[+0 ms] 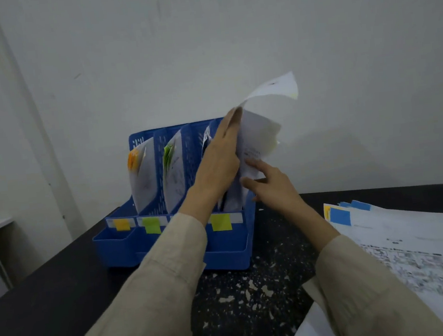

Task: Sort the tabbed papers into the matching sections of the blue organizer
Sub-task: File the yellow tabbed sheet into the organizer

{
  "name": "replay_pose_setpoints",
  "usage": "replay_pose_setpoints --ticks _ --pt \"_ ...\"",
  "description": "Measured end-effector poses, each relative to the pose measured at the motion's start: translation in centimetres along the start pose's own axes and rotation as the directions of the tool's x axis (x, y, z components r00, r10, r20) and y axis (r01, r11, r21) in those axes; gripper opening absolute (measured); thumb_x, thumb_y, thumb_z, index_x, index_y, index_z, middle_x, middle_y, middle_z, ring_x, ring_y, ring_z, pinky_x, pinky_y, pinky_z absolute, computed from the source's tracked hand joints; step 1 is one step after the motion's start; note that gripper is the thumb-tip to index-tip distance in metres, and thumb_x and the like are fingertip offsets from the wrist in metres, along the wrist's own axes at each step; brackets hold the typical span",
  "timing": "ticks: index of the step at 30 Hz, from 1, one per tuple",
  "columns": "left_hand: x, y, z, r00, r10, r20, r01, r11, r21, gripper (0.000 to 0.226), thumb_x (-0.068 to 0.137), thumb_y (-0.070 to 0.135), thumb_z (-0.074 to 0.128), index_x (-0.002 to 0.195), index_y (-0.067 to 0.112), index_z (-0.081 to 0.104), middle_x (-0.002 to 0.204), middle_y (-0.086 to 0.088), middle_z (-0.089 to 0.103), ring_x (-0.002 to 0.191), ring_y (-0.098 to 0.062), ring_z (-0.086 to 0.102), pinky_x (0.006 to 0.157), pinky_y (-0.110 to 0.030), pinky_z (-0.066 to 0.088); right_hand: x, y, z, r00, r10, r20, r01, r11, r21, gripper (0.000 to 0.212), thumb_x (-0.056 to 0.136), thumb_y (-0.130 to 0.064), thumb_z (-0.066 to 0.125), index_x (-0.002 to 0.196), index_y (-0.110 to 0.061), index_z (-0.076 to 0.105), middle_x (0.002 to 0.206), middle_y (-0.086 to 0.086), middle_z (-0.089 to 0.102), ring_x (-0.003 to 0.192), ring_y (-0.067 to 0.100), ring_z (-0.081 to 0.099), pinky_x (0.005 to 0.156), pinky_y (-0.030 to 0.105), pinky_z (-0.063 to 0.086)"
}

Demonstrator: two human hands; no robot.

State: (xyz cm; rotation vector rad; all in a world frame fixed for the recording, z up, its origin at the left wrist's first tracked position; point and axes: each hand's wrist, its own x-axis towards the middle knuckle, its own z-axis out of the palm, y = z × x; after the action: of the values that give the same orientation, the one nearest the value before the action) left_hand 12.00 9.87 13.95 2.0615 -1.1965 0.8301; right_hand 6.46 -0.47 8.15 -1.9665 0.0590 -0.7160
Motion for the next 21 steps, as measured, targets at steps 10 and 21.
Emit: replay_pose_setpoints --ticks 10,21 --pt "-2.7 -2.5 4.4 0.974 0.020 0.226 -0.009 0.999 -0.049 0.081 0.087 -0.011 0.044 0.149 0.011 -0.004 0.157 -0.014 0.011 0.126 -0.018 0.040 0.102 -0.026 0.038 -0.2 0.0 -0.5 0.998 -0.061 0.003 0.061 0.998 -0.004 0.049 0.091 -0.016 0.057 0.139 -0.020 0.044 0.135 0.002 0.053 0.110 0.021 0.059 0.094 0.043 0.050" --pt "-6.0 -3.1 4.5 0.991 -0.081 0.105 0.108 0.955 -0.275 0.061 0.088 -0.001 0.046 0.134 0.024 0.014 0.113 -0.017 0.051 0.076 -0.022 0.056 0.068 -0.032 0.050 -0.3 0.4 -1.2 0.992 -0.115 -0.046 0.116 0.993 0.027 0.034 0.089 -0.010 0.058 0.118 -0.025 0.048 0.116 -0.008 0.052 0.094 0.020 0.063 0.086 0.042 0.053"
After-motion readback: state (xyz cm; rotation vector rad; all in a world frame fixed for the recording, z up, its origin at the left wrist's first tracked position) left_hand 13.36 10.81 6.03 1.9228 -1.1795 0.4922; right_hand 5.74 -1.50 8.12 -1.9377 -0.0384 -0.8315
